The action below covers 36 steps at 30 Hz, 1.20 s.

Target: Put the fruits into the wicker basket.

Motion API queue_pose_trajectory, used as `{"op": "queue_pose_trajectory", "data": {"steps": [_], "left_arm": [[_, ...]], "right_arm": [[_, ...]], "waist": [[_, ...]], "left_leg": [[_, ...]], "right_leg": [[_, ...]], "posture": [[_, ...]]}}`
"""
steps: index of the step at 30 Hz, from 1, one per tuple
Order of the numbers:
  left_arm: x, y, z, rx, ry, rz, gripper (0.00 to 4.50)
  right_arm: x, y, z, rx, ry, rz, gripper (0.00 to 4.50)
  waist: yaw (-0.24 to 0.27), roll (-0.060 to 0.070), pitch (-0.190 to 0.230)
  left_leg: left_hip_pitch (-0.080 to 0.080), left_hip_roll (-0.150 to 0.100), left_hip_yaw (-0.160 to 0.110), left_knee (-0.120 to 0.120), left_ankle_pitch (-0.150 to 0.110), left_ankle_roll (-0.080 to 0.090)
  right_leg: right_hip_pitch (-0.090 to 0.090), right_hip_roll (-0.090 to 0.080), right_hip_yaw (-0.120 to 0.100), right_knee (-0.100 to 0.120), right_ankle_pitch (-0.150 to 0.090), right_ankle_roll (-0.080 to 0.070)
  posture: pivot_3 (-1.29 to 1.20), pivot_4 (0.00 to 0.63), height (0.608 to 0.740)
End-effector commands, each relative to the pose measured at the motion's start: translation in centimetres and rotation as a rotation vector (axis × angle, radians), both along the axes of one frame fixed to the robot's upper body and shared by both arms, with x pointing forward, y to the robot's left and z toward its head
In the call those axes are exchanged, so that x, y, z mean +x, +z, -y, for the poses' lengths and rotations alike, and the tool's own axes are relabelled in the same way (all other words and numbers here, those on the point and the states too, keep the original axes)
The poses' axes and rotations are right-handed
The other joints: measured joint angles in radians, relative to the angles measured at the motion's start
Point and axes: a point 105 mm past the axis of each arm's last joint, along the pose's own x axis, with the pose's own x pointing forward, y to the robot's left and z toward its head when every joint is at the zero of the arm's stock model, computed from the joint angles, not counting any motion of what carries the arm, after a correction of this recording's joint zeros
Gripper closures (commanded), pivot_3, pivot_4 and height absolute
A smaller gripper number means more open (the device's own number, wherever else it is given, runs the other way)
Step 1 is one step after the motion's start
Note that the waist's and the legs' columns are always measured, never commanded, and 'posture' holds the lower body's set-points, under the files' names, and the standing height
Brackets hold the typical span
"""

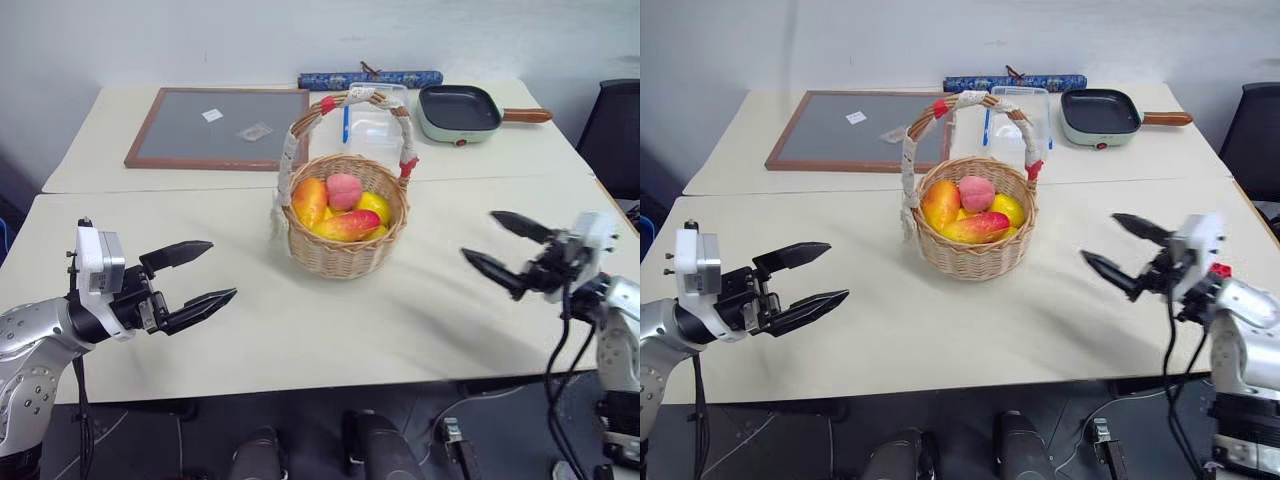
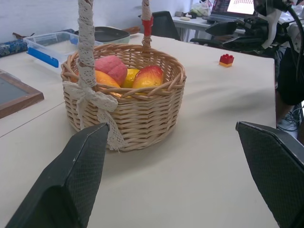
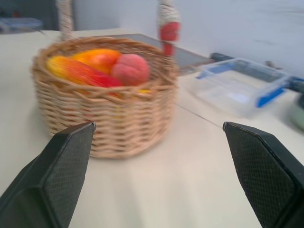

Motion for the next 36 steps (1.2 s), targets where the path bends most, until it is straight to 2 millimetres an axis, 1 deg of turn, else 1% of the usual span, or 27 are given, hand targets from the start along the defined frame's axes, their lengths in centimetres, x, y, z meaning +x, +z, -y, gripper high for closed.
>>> {"op": "queue_pose_trajectory", "data": {"steps": [1, 3, 5, 6, 8, 9, 10, 11, 13, 18, 20, 21, 24, 27, 29, 33, 35, 36], "left_arm": [[0.1, 1.0, 0.1, -0.01, -0.022, 0.022, 0.0], [0.2, 1.0, 0.2, 0.0, -0.031, 0.026, 0.0], [-0.1, 0.9, 0.5, -0.009, -0.075, -0.009, 0.0], [-0.2, 1.0, 0.7, -0.013, -0.087, -0.015, 0.0], [-0.4, 1.0, 1.0, -0.02, -0.106, -0.025, 0.0], [-0.5, 1.0, 1.1, -0.02, -0.113, -0.027, 0.0], [-0.7, 1.0, 1.3, -0.023, -0.121, -0.033, 0.0], [-0.7, 1.0, 1.4, -0.024, -0.123, -0.035, 0.0], [-0.8, 1.1, 1.6, -0.028, -0.122, -0.034, 0.0], [-1.0, 1.2, 1.9, -0.031, -0.121, -0.033, 0.0], [-1.1, 1.2, 2.0, -0.031, -0.119, -0.034, 0.0], [-1.2, 1.2, 2.0, -0.03, -0.118, -0.035, 0.0], [-1.3, 1.2, 2.1, -0.029, -0.116, -0.036, 0.0], [-1.4, 1.1, 2.0, -0.028, -0.109, -0.04, 0.0], [-1.4, 1.0, 2.0, -0.027, -0.107, -0.041, 0.0], [-1.1, 0.8, 2.3, -0.031, -0.12, -0.04, 0.0], [-1.0, 0.7, 2.5, -0.035, -0.129, -0.039, 0.0], [-0.9, 0.7, 2.6, -0.038, -0.132, -0.038, 0.0]], "right_arm": [[1.6, 1.3, 1.9, -0.007, -0.016, 0.019, 0.02], [3.4, 2.1, 0.6, -0.009, 0.091, -0.048, 0.02], [4.9, 3.3, -0.9, -0.004, 0.173, -0.082, 0.02], [5.8, 4.2, -1.9, -0.016, 0.213, -0.072, 0.02], [6.9, 5.5, -3.6, -0.038, 0.277, -0.079, 0.02], [7.5, 6.0, -4.7, -0.054, 0.31, -0.078, 0.02], [8.1, 6.3, -6.6, -0.084, 0.366, -0.093, 0.02], [8.5, 6.5, -8.1, -0.107, 0.409, -0.11, 0.02], [9.0, 6.7, -9.9, -0.127, 0.455, -0.127, 0.02], [9.3, 6.9, -12.8, -0.138, 0.54, -0.149, 0.02], [9.2, 7.2, -14.3, -0.127, 0.589, -0.136, 0.4], [9.0, 7.3, -14.7, -0.124, 0.613, -0.135, 0.56], [8.9, 7.2, -15.0, -0.134, 0.636, -0.141, 1.47], [8.5, 7.1, -14.6, -0.131, 0.659, -0.146, 2.37], [8.4, 6.9, -14.1, -0.133, 0.656, -0.147, 3.01], [8.1, 6.9, -11.7, -0.096, 0.61, -0.145, 4.26], [7.9, 7.1, -10.4, -0.041, 0.58, -0.145, 4.3], [7.6, 7.0, -9.3, -0.022, 0.562, -0.149, 4.3]], "waist": [[-0.003, 0.0, 0.0], [-0.017, 0.001, 0.001], [-0.025, 0.002, 0.001], [-0.026, 0.002, 0.001], [-0.028, 0.002, 0.001], [-0.029, 0.002, 0.001], [-0.029, 0.002, 0.001], [-0.029, 0.002, 0.001], [-0.032, 0.002, 0.001], [-0.02, 0.002, 0.001], [-0.022, 0.002, 0.001], [-0.023, 0.002, 0.001], [-0.025, 0.002, 0.001], [-0.026, 0.002, 0.001], [-0.026, 0.002, 0.001], [-0.021, 0.002, 0.001], [-0.02, 0.002, 0.001], [-0.02, 0.002, 0.001]], "left_leg": [[0.001, 0.0, 0.0, 0.0, 0.0, 0.0], [0.002, 0.0, 0.002, -0.001, 0.001, -0.001], [0.004, 0.0, 0.005, -0.002, 0.002, -0.001], [0.005, 0.001, 0.006, -0.002, 0.002, -0.002], [0.006, 0.003, 0.007, -0.003, 0.003, -0.003], [0.006, 0.004, 0.007, -0.004, 0.003, -0.004], [0.006, 0.005, 0.007, -0.003, 0.002, -0.005], [0.005, 0.006, 0.007, -0.004, 0.002, -0.006], [0.005, 0.007, 0.008, -0.003, 0.001, -0.007], [0.002, 0.007, 0.004, -0.002, 0.0, -0.006], [-0.002, 0.006, 0.003, 0.0, 0.0, -0.006], [-0.004, 0.005, 0.003, 0.0, 0.0, -0.005], [-0.006, 0.005, 0.004, 0.002, 0.0, -0.005], [-0.005, 0.005, 0.004, 0.001, 0.001, -0.005], [-0.005, 0.005, 0.004, 0.002, 0.001, -0.006], [-0.005, 0.004, 0.003, 0.002, 0.001, -0.006], [-0.006, 0.003, 0.002, 0.002, 0.001, -0.006], [-0.006, 0.003, 0.002, 0.002, 0.001, -0.006]], "right_leg": [[0.0, 0.0, 0.001, 0.001, 0.0, 0.0], [-0.001, 0.0, 0.003, 0.002, 0.0, 0.0], [-0.001, 0.0, 0.006, 0.003, 0.0, 0.0], [-0.001, 0.001, 0.007, 0.004, 0.0, -0.001], [-0.002, 0.003, 0.008, 0.004, -0.001, -0.002], [-0.002, 0.003, 0.008, 0.004, -0.001, -0.002], [-0.003, 0.004, 0.008, 0.004, -0.001, -0.002], [-0.003, 0.005, 0.008, 0.004, -0.001, -0.002], [-0.004, 0.005, 0.008, 0.004, -0.001, -0.002], [-0.004, 0.005, 0.008, 0.004, -0.001, -0.002], [-0.007, 0.004, 0.008, 0.003, -0.001, -0.002], [-0.009, 0.003, 0.008, 0.003, -0.001, -0.002], [-0.01, 0.002, 0.008, 0.005, -0.001, -0.002], [-0.011, 0.002, 0.008, 0.006, -0.001, -0.002], [-0.011, 0.002, 0.008, 0.008, -0.001, -0.002], [-0.012, 0.002, 0.008, 0.011, -0.001, -0.002], [-0.012, 0.001, 0.007, 0.011, -0.001, -0.002], [-0.012, 0.0, 0.007, 0.011, -0.001, -0.002]], "posture": [[0.0, 0.15, 0.74], [0.0, 0.15, 0.74], [0.0, 0.15, 0.74], [0.0, 0.15, 0.74], [0.0, 0.15, 0.74], [0.0, 0.15, 0.74], [0.0, 0.15, 0.74], [0.0, 0.15, 0.74], [0.0, 0.15, 0.74], [0.0, 0.15, 0.74], [0.0, 0.15, 0.74], [0.0, 0.15, 0.74], [0.0, 0.15, 0.74], [0.0, 0.15, 0.74], [0.0, 0.15, 0.74], [0.0, 0.15, 0.74], [0.0, 0.15, 0.74], [0.0, 0.15, 0.74]]}}
